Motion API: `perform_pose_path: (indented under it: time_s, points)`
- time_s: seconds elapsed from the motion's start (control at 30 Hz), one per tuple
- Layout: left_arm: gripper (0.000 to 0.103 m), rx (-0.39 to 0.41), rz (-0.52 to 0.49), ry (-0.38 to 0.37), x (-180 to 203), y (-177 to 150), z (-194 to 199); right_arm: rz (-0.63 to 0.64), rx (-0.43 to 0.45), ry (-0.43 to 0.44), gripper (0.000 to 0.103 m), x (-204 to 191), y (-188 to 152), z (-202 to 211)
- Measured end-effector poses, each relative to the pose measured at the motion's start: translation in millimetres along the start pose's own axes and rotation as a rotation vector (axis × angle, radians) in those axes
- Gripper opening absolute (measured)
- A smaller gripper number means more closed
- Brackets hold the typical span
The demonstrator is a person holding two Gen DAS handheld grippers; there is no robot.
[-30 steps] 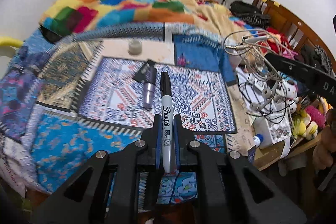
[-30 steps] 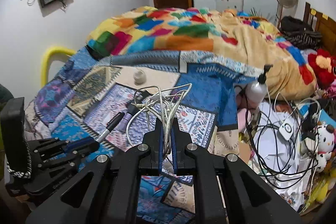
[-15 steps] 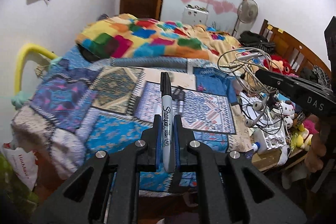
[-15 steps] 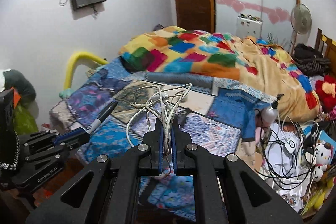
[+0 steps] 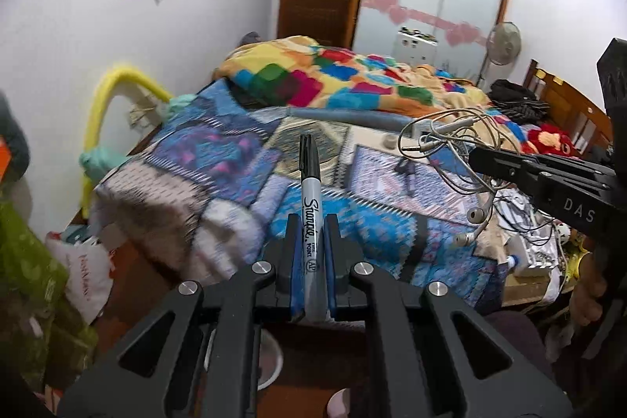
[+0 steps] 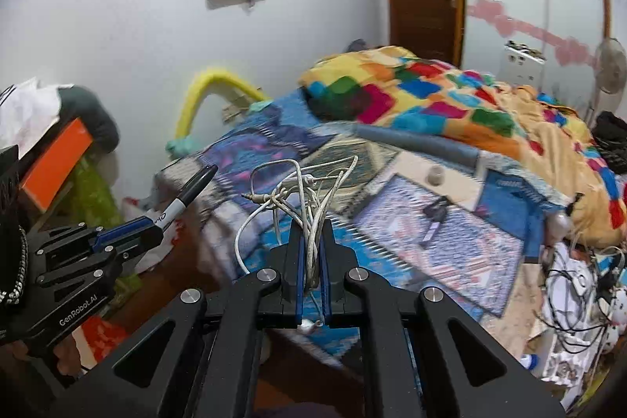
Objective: Collect trash
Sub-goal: 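Carry the marker and cable in both tools to the white bucket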
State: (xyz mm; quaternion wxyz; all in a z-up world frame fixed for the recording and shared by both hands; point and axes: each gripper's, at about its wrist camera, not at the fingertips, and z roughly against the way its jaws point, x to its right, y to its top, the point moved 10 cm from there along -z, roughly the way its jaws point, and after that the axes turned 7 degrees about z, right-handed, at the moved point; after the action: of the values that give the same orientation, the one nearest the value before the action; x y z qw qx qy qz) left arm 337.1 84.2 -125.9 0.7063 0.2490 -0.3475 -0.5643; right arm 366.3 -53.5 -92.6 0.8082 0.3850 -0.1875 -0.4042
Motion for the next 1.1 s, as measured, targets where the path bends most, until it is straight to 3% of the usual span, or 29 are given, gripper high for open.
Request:
perform_pose_path:
  time_s: [0.43, 1.1]
  points:
    - [0.010, -0.093, 0.106, 0.093, -103.7, -68.1, 12.3, 0.104, -0.107, 0.101, 0.006, -107.8, -29.8, -50.3]
    - [0.010, -0.351, 0.270, 0.149, -181.2, -175.8, -57.5, 0.166, -0.523, 0.231, 0.007, -190.5, -135.4, -175.9]
